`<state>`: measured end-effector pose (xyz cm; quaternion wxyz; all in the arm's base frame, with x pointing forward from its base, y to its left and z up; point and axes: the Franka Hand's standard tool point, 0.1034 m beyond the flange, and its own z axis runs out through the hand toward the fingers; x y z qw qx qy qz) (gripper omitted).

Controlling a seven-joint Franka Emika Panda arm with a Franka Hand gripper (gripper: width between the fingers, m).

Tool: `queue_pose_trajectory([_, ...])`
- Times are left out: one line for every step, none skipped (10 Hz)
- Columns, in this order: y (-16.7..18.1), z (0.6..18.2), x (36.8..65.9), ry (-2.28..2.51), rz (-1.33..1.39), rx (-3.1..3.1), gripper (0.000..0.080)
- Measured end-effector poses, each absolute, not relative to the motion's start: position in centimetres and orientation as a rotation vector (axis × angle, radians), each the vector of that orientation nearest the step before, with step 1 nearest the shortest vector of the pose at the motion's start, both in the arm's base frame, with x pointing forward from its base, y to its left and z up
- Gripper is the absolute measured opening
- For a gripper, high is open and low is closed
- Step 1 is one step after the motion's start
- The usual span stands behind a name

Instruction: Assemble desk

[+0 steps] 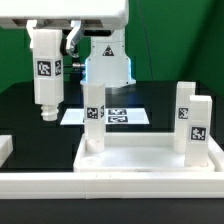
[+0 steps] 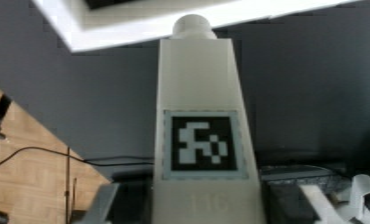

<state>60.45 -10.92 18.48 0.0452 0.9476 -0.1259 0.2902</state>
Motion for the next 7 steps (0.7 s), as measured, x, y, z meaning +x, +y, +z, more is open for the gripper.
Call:
queue_pose_trajectory([-10.9,18.5,60.5,-0.385,0.884,2.896,0.0291])
queue_pose_trajectory([-10.5,18.4,60.7,-0.385,0.919,2.872,0.0291])
queue_pose_trajectory([-9.3,18.2,61.2,-0.386,0.917,2.887,0.0291])
queue_pose_trajectory([-8.4,17.6,61.7,-0.412,0.921,2.894,0.0291])
queue_pose_trajectory([-7.5,16.5,62.2,-0.422,0.918,2.898,0.0291])
queue_pose_trajectory([-6.9,15.9,62.6,-0.426,0.913,2.903,0.0291])
queue_pose_trajectory([-6.7,15.5,62.7,-0.421,0.907,2.905,0.0291])
